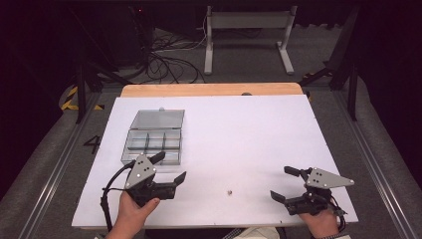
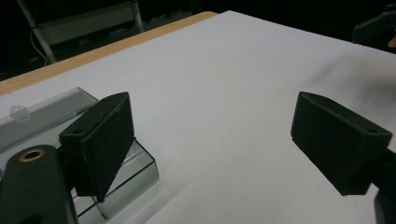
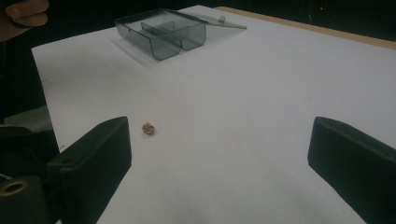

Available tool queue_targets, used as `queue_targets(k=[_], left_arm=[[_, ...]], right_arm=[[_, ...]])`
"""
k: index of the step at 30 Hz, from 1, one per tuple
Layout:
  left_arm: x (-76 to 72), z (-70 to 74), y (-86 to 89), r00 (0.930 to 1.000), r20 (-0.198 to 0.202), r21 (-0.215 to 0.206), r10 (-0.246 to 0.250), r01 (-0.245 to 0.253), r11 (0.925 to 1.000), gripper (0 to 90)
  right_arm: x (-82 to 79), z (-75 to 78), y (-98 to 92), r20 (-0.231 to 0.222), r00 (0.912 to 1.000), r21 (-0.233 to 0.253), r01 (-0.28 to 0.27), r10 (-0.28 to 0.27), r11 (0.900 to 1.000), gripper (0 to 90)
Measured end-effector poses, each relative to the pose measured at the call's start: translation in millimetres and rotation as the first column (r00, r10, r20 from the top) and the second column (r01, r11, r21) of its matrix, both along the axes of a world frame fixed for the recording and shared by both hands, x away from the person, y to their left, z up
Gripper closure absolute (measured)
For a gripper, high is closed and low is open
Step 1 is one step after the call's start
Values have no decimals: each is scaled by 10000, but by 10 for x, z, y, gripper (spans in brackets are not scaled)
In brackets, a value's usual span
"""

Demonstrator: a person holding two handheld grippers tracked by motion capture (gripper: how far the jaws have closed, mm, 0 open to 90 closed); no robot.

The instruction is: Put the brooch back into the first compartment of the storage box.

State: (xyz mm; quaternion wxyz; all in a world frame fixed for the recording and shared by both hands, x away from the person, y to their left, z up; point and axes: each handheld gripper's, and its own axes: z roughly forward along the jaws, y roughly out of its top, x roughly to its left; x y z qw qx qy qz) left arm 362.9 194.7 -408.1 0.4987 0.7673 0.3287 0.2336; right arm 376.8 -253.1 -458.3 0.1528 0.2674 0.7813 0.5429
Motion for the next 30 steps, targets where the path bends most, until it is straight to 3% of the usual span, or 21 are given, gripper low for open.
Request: queue_targets(k=[30], left_arm=[[194,35,-547,9939,-222,19,-1076,1077,9942,142]], right_arm=[[2,2,-13,-12,10000,14,2,-2,10000,68]])
